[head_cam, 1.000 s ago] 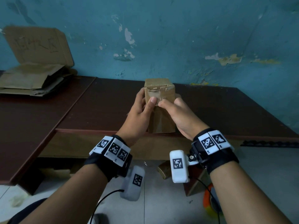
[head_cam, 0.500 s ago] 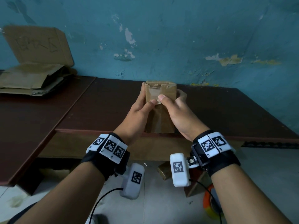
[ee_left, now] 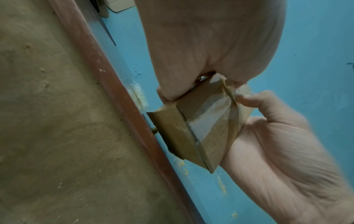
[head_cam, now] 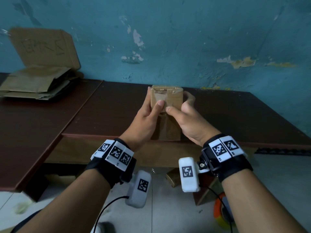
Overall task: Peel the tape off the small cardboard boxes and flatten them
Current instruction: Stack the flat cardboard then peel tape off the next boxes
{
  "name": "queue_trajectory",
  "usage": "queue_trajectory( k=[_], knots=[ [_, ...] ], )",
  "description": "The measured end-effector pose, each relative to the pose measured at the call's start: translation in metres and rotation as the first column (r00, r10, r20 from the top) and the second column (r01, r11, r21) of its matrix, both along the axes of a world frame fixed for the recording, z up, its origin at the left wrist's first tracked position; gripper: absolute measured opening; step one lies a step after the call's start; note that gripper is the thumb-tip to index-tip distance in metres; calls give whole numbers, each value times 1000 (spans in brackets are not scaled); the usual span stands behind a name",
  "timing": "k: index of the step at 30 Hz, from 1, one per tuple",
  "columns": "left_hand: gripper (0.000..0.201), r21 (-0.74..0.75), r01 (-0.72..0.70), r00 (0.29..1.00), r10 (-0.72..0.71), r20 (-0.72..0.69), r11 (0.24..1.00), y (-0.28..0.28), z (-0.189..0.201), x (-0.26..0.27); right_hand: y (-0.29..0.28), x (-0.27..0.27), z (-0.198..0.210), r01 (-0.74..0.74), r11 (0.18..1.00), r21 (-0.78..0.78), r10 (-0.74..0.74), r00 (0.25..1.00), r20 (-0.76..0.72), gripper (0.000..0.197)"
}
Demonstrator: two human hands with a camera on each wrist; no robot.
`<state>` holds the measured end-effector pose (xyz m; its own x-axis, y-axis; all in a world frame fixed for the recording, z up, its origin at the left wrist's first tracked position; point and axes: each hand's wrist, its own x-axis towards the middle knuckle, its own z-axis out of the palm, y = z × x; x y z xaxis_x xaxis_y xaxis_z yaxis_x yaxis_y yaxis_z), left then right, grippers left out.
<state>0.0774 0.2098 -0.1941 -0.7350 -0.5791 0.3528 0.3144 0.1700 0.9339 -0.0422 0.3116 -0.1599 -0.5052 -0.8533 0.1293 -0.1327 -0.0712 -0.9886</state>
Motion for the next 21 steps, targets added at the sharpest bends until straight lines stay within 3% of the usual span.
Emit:
queue_trajectory(
  k=[4, 8, 12, 16, 21],
  knots=[
    [74, 20, 55, 998, -55, 23, 998, -2, -1, 1, 1, -5, -2, -17, 999, -34, 21, 990, 139, 118],
    [77, 59, 106, 994, -107, 16, 993, -3, 0, 3, -4, -3, -6, 6, 1000, -21, -3, 992, 129, 132],
    [80, 74, 102, 995, -103, 15, 992, -5, -2, 4, -7, -3, -8, 37, 999, 0, -37, 997, 66, 113],
    [61, 104, 63, 997, -67, 30, 993, -2, 1, 7, -2, -1, -6, 25, 999, 41, -24, 999, -21, 89],
    [49, 160, 70, 997, -76, 31, 985, 3, 3, 9, 2, 3, -2, 11, 996, 85, -5, 997, -72, 86]
  ],
)
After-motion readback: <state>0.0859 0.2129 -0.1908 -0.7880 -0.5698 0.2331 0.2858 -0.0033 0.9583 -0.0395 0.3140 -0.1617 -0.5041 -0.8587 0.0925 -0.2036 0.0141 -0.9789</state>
